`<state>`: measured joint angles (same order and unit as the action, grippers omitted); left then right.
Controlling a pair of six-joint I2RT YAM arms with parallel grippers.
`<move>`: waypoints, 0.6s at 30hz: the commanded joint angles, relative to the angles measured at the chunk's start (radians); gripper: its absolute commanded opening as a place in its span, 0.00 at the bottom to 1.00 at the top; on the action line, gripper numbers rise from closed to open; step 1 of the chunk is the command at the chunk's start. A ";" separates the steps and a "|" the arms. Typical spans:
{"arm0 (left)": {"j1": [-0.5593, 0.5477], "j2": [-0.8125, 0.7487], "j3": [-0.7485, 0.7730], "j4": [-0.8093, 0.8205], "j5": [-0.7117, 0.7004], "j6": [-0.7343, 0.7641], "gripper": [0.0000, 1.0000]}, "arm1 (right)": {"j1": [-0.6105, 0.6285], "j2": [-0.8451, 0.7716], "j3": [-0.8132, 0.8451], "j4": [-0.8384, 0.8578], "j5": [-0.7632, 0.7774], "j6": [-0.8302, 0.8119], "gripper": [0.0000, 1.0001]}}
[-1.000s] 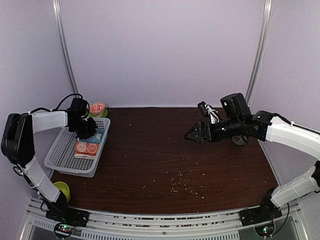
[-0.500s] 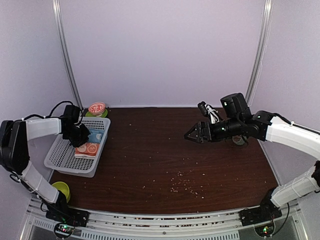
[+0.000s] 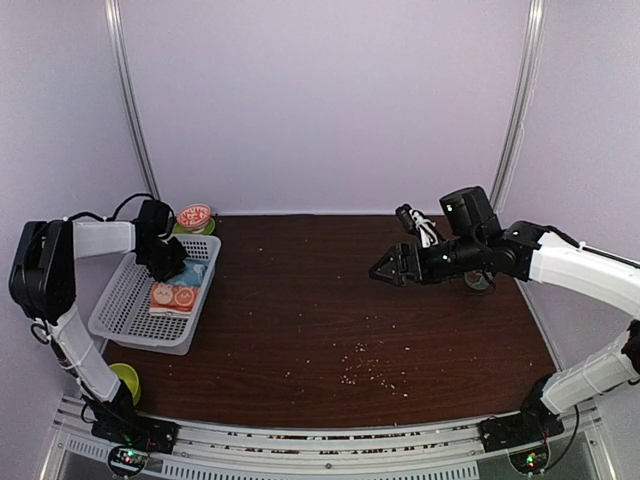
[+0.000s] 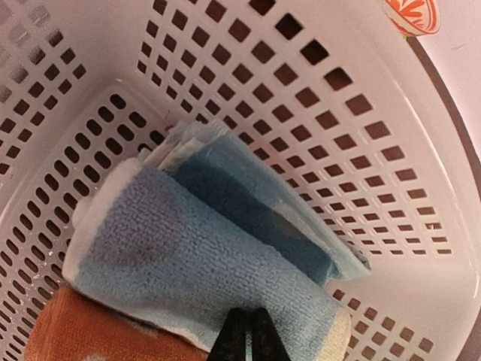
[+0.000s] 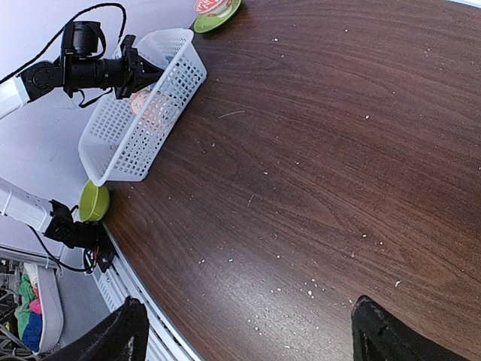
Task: Roll the towels
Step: Adjust the towel in the bin.
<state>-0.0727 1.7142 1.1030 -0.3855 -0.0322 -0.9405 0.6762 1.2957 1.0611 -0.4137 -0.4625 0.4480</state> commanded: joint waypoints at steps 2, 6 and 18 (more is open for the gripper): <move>0.007 0.065 0.053 0.028 0.028 0.006 0.06 | -0.010 0.018 0.009 -0.001 0.007 -0.011 0.94; 0.007 0.078 0.077 0.046 0.026 0.001 0.06 | -0.015 0.027 0.013 -0.002 0.005 -0.011 0.94; 0.008 0.178 0.173 0.036 0.037 0.016 0.06 | -0.027 0.043 0.014 -0.005 -0.001 -0.012 0.94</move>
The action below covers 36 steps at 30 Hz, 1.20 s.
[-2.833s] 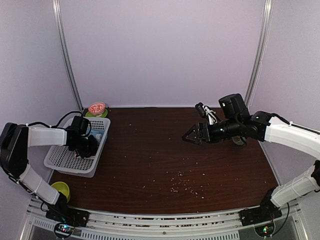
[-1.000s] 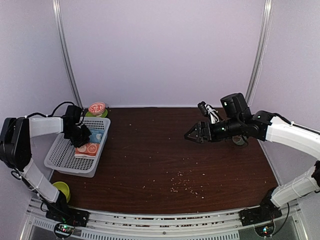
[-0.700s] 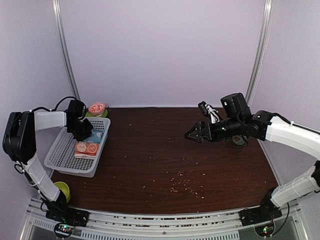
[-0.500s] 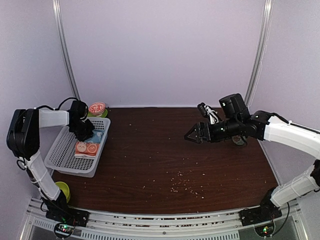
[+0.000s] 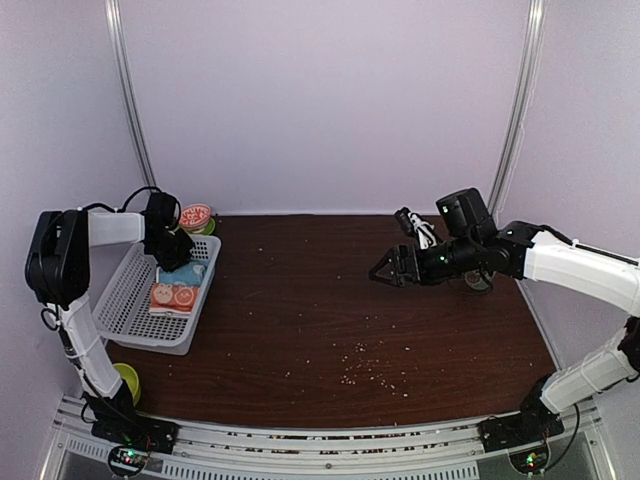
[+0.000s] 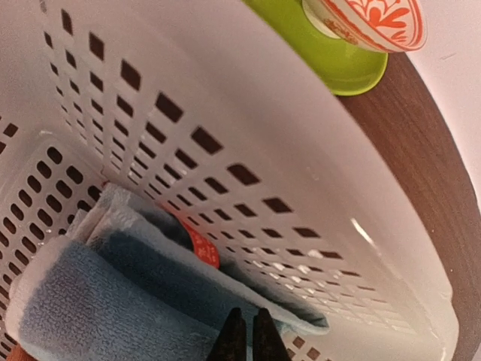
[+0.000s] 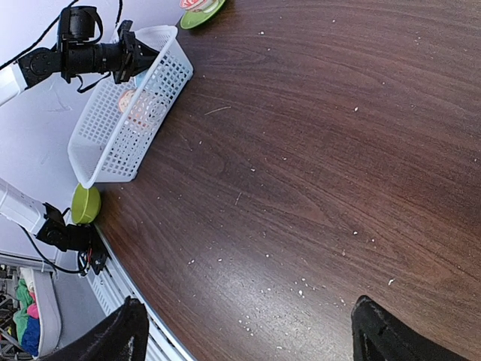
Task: Roll the towels
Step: Adjust the towel in the bin.
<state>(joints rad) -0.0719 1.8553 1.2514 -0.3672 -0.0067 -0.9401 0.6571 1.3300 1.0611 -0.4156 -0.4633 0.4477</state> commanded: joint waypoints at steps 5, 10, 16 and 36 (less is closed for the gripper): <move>0.006 0.023 0.022 0.022 0.031 0.018 0.06 | -0.010 0.015 0.024 -0.007 -0.004 -0.014 0.94; 0.006 -0.074 0.030 -0.006 0.012 0.040 0.15 | -0.011 0.018 0.039 -0.009 -0.014 -0.011 0.94; 0.006 -0.253 0.001 -0.059 -0.016 0.068 0.21 | -0.011 -0.001 0.029 -0.001 -0.021 0.000 0.94; -0.002 -0.696 -0.530 -0.153 -0.051 -0.052 0.30 | -0.008 -0.016 -0.030 0.094 -0.033 0.062 0.93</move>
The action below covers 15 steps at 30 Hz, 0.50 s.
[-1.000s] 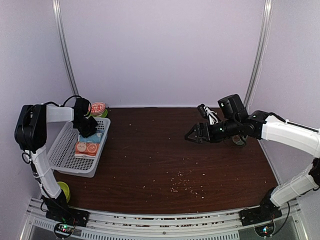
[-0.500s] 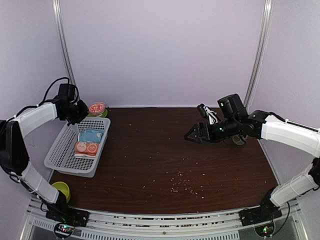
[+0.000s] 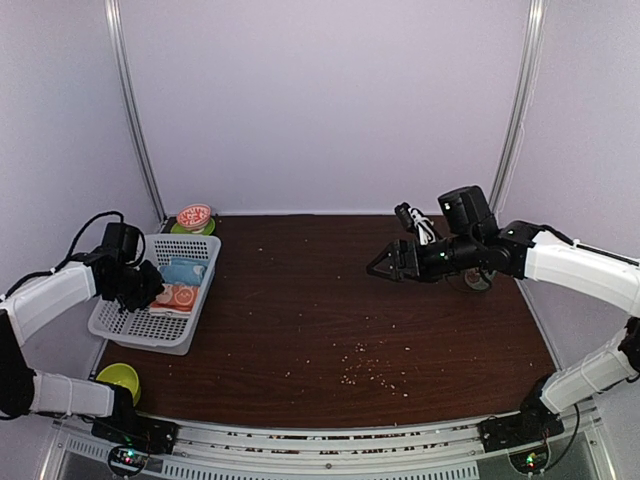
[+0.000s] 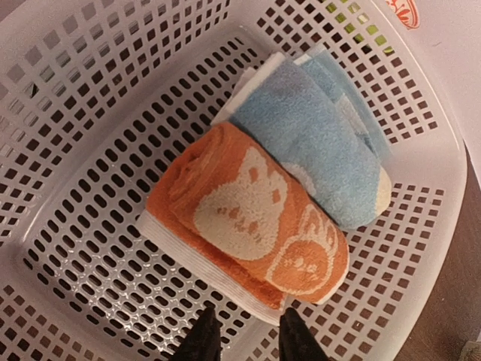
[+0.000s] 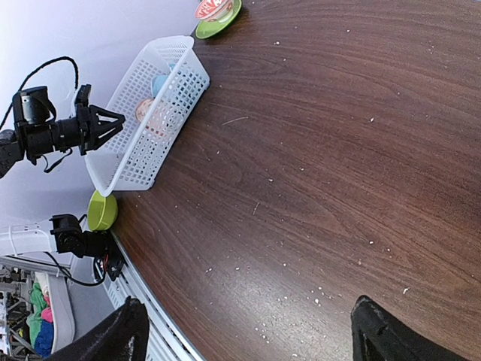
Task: Roll the towels
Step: Adjust the towel in the bin, then reset both arms
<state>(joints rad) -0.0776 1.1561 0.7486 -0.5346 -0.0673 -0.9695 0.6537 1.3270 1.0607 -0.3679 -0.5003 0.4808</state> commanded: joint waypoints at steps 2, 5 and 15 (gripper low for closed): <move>0.004 -0.003 -0.037 0.025 0.034 -0.024 0.32 | -0.005 -0.026 -0.044 0.057 0.020 0.041 0.93; 0.004 -0.073 -0.048 0.047 0.032 -0.012 0.41 | 0.000 -0.061 -0.058 0.036 0.106 0.023 0.94; -0.053 -0.216 0.148 -0.049 -0.086 0.418 0.57 | -0.007 -0.279 -0.178 0.062 0.607 0.049 1.00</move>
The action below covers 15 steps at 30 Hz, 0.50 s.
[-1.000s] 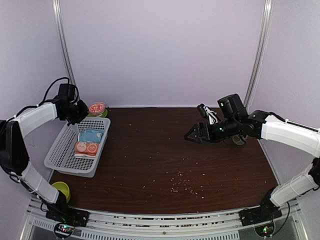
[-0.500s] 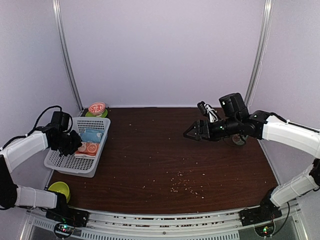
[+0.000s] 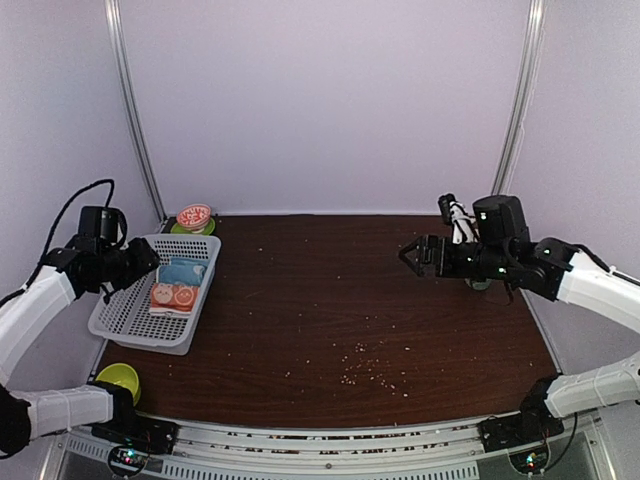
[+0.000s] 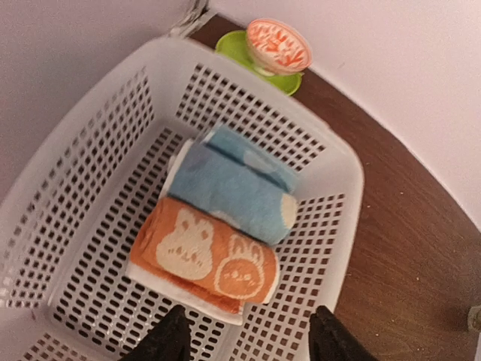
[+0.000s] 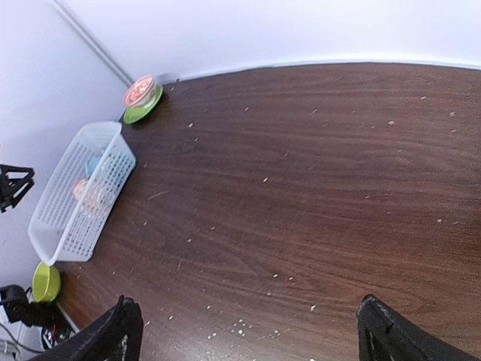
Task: Roll the towels
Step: Reset both arms
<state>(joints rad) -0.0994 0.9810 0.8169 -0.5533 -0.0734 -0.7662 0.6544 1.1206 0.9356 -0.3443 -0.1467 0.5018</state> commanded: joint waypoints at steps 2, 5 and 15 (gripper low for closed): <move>-0.036 -0.058 0.111 -0.058 -0.139 0.275 0.59 | -0.021 -0.106 -0.091 0.064 0.320 0.071 1.00; -0.042 -0.101 0.134 -0.084 -0.272 0.338 0.60 | -0.053 -0.159 -0.170 0.109 0.392 0.194 1.00; -0.041 -0.052 0.092 -0.026 -0.317 0.332 0.98 | -0.104 -0.202 -0.205 0.038 0.599 0.203 1.00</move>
<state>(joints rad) -0.1375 0.8688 0.9234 -0.6033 -0.3927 -0.4446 0.5556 0.9413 0.7193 -0.2810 0.2901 0.6910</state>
